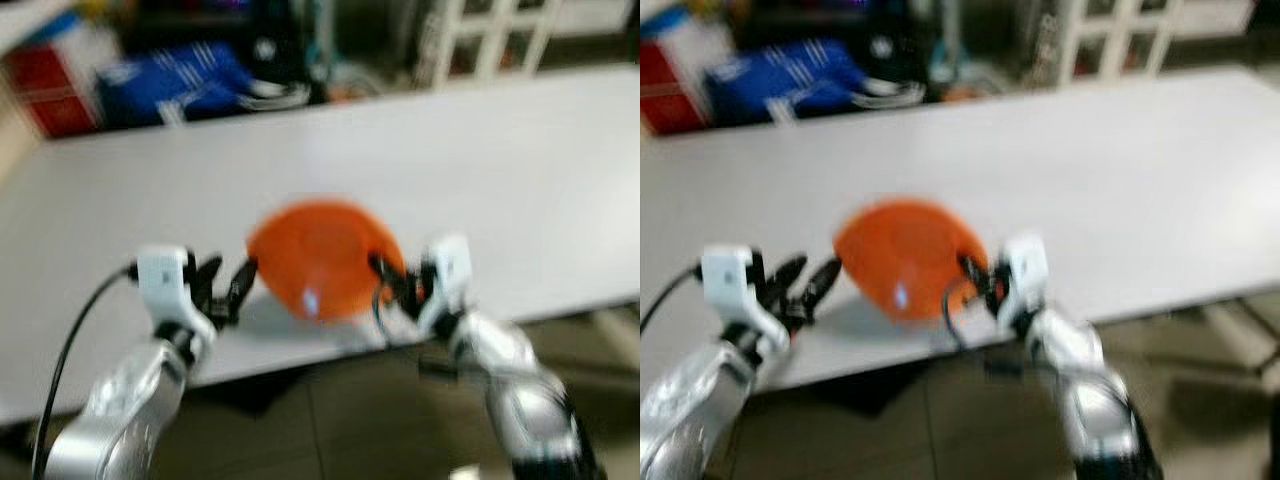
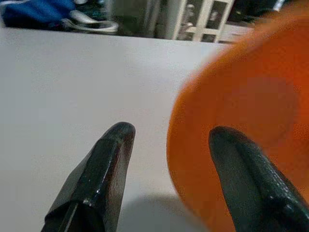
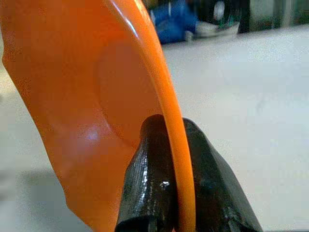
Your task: Setting the table
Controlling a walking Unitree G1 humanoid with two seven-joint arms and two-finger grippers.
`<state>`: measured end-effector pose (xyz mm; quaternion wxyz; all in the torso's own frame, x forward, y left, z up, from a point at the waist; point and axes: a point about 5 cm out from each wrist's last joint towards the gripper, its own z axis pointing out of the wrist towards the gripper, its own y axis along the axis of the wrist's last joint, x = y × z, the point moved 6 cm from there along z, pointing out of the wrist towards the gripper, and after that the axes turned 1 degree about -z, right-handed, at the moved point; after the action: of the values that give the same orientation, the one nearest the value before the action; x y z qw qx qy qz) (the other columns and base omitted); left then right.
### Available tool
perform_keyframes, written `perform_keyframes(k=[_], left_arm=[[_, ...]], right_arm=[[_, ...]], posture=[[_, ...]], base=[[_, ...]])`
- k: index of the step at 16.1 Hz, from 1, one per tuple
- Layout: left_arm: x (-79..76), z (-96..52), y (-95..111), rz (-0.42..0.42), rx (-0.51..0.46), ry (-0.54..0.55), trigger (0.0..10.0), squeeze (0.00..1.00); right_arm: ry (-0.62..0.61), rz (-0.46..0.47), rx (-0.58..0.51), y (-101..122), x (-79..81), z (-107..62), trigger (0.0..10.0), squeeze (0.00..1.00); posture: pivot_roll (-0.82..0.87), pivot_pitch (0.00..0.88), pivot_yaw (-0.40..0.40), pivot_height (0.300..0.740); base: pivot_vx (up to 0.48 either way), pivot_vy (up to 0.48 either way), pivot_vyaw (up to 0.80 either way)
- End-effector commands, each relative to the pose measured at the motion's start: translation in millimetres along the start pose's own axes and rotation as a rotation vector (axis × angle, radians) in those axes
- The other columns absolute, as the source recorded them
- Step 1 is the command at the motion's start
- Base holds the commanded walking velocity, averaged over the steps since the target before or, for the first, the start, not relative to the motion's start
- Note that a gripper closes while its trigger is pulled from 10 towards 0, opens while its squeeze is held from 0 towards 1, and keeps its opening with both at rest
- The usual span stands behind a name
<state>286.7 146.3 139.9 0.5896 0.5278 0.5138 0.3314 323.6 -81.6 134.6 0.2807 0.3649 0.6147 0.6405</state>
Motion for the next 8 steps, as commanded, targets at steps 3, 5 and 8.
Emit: perform_keyframes(k=[3,5,8], left_arm=[[-2.9,2.8,0.4,0.033,0.003,-0.025,10.0,0.0],[-15.6,6.5,4.1,0.08,0.004,-0.103,10.0,0.0],[-35.7,7.0,20.5,0.101,0.005,-0.263,10.0,0.0]], right_arm=[[0.125,0.098,-0.12,58.5,10.3,15.7,0.0,0.0],[0.02,0.172,-0.153,69.0,-17.8,30.5,0.0,0.0],[-0.097,0.285,-0.139,63.2,-49.2,49.4,0.0,0.0]], posture=[[-0.12,0.0,0.091,0.74],[-0.12,0.0,0.084,0.74],[-0.1,0.0,0.083,0.74]], base=[[0.0,0.0,0.0],[0.0,0.0,0.0],[0.0,0.0,0.0]])
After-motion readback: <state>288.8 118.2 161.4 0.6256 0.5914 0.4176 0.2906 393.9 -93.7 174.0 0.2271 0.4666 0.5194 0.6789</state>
